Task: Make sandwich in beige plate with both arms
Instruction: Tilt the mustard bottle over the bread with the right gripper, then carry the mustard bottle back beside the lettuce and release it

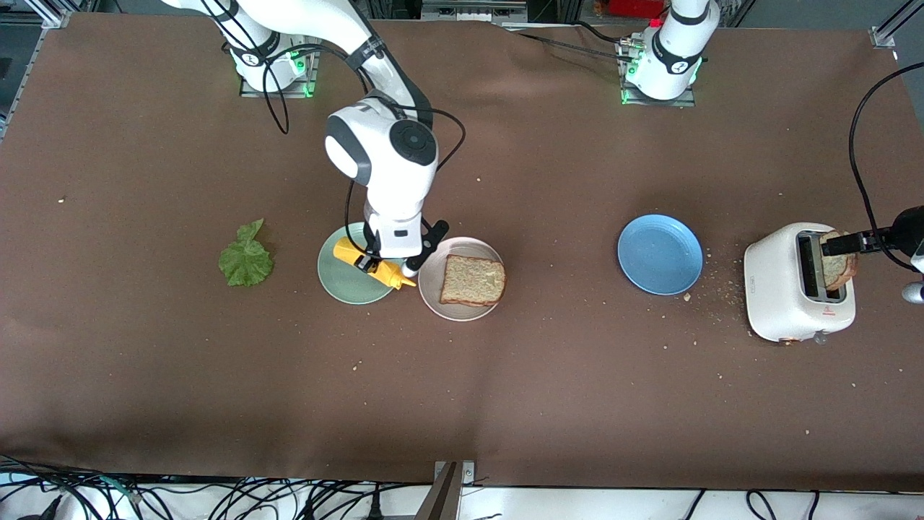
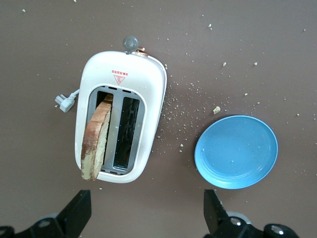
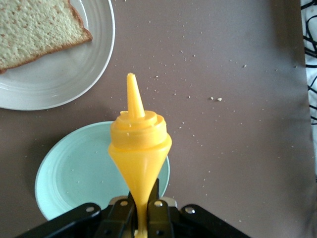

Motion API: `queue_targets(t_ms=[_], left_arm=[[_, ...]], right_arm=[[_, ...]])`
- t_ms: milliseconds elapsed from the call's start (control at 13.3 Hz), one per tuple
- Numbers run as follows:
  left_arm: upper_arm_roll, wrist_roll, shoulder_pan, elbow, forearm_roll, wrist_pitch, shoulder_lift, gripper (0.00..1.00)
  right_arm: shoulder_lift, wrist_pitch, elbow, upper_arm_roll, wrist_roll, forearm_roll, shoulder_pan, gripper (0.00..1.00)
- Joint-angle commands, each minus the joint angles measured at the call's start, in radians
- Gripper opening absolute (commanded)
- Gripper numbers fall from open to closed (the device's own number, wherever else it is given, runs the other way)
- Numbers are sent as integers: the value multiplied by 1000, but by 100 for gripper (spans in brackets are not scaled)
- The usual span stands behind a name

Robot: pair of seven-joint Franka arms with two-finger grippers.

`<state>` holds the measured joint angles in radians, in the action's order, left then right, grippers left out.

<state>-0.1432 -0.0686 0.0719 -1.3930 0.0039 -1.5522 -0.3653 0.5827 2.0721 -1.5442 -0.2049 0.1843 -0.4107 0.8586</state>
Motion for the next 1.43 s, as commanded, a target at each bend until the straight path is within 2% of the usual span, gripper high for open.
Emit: queue_targets(t_ms=[0, 150, 301, 601, 1052, 1353], left_arm=[[1, -8, -14, 11, 33, 15, -4, 100], [1, -7, -14, 11, 33, 15, -6, 100], [1, -8, -14, 11, 33, 14, -7, 100], [1, -7, -17, 12, 33, 15, -6, 100], [1, -7, -18, 12, 33, 15, -6, 100], [1, -7, -18, 12, 33, 15, -6, 100]], right_arm=[[31, -24, 23, -10, -8, -139, 48, 0], [57, -47, 21, -14, -11, -194, 117, 0], [62, -78, 21, -15, -9, -233, 135, 0], [16, -73, 21, -19, 18, -205, 129, 0], [-136, -54, 12, -27, 334, 203, -11, 0], [-155, -11, 9, -50, 651, 601, -148, 0]])
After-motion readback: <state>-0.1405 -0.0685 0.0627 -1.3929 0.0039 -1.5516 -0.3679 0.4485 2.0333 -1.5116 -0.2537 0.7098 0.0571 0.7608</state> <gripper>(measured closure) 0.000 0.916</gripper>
